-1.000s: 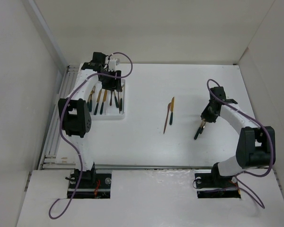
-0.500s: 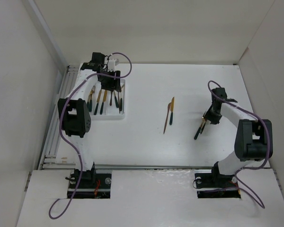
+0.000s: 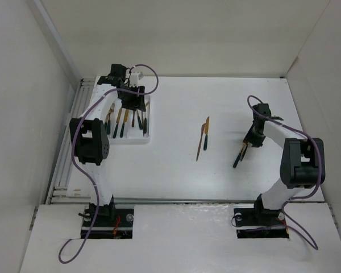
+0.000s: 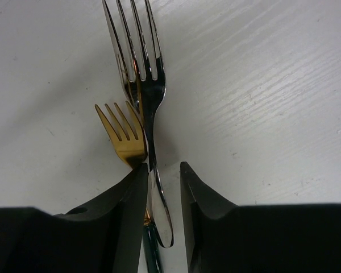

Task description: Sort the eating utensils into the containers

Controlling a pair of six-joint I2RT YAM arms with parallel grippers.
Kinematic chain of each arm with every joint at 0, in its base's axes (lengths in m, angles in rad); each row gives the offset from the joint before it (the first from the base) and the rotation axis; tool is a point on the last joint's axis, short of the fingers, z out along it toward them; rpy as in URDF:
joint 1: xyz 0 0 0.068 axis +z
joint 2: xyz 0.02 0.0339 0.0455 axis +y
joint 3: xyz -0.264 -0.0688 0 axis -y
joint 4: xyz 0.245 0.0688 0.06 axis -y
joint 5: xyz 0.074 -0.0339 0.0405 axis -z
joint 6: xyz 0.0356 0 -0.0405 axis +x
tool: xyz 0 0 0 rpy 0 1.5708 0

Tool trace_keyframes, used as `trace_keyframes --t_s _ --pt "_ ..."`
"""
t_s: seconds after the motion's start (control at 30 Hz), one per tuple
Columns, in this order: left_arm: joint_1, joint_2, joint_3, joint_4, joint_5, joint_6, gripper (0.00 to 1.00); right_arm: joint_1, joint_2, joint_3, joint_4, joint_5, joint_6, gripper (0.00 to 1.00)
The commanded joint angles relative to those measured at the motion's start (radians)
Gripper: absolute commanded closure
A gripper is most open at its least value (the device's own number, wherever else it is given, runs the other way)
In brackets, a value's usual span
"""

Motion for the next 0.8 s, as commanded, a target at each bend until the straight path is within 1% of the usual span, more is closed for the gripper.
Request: trace_keyframes --t_s 0.0,0.1,0.13,0.17,0.23,0.37,0.5,0.57,0.6,0.63,0.7,0.77 --pt "0.004 -0.059 -0.003 0.002 0.002 0.012 0.50 -0.008 0.000 0.029 0.033 -0.001 -0.018 0.65" --pt "0.004 -0.050 -0.003 0.002 0.002 0.012 0.50 -0.008 0.057 0.051 0.023 -0.001 -0.030 0.65" --pt "0.004 -0.050 -0.003 0.002 0.002 0.012 0.50 -0.008 0.071 0.051 0.011 -0.001 -0.030 0.67" --pt "0.004 -0.050 0.006 0.002 0.002 0.012 0.50 -0.008 0.094 0.060 0.000 0.015 -0.030 0.71" --pt "0.004 -0.050 0.006 0.002 0.002 0.012 0.50 -0.008 0.103 0.060 -0.013 0.029 -0.039 0.74" --pt "0.004 -0.059 0.006 0.002 -0.007 0.012 0.50 -0.008 0.094 0.031 0.005 0.029 -0.040 0.80" --pt "0.004 -0.059 0.006 0.002 -0.007 0.012 0.50 -0.008 0.073 0.031 0.005 0.038 -0.040 1.00" --pt "0.004 -0.059 0.006 0.002 -0.007 0.012 0.49 -0.008 0.041 0.031 -0.009 0.064 -0.040 1.00" --pt "-0.006 -0.059 0.006 0.002 -0.007 0.012 0.49 -0.008 0.024 0.046 -0.009 0.101 -0.040 1.00" --pt "-0.007 -0.059 0.015 -0.007 -0.007 0.024 0.46 -0.008 0.004 0.063 -0.024 0.123 -0.029 1.00" --pt "-0.016 -0.072 0.015 -0.007 0.005 0.036 0.43 -0.008 -0.085 0.084 -0.044 0.167 -0.018 1.00" --pt "-0.051 -0.091 0.015 -0.007 0.027 0.050 0.41 0.021 -0.157 0.133 -0.044 0.225 -0.007 1.00"
